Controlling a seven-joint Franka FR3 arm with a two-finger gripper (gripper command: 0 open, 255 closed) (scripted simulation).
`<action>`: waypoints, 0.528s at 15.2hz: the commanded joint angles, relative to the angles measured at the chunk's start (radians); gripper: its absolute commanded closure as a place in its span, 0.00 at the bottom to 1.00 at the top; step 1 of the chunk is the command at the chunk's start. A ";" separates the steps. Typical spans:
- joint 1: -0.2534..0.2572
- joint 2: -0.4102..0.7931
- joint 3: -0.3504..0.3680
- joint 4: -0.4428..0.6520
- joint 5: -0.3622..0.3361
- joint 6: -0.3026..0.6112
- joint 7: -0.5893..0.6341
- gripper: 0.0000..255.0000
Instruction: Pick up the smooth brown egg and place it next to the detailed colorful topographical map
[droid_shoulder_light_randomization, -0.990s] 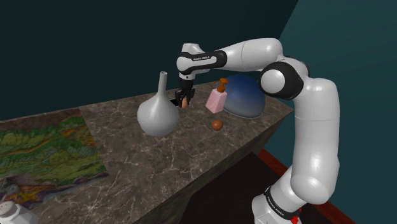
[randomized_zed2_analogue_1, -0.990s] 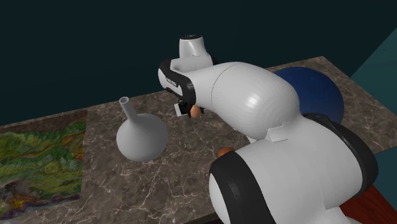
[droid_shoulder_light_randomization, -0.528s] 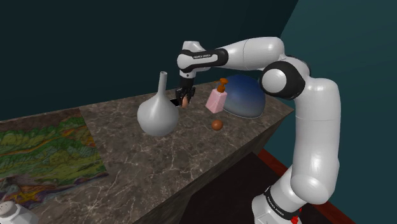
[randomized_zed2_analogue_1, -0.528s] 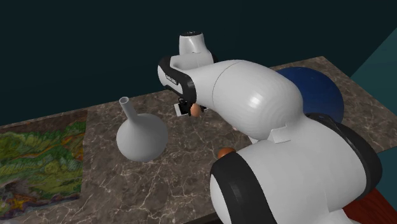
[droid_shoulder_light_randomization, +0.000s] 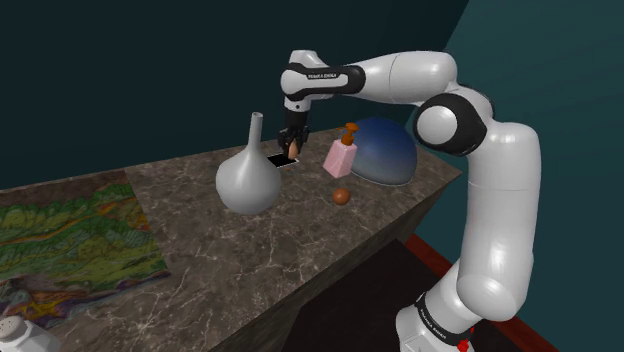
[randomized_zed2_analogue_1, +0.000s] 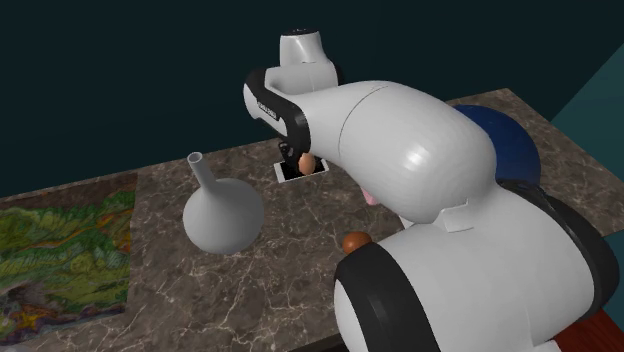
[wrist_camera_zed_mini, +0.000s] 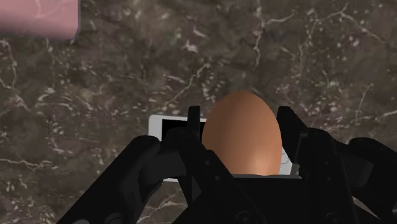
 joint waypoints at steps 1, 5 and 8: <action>0.000 -0.007 0.000 0.019 0.000 -0.026 0.001 1.00; 0.000 -0.018 0.000 0.056 -0.001 -0.074 0.003 1.00; 0.000 -0.024 0.000 0.088 -0.001 -0.111 0.003 1.00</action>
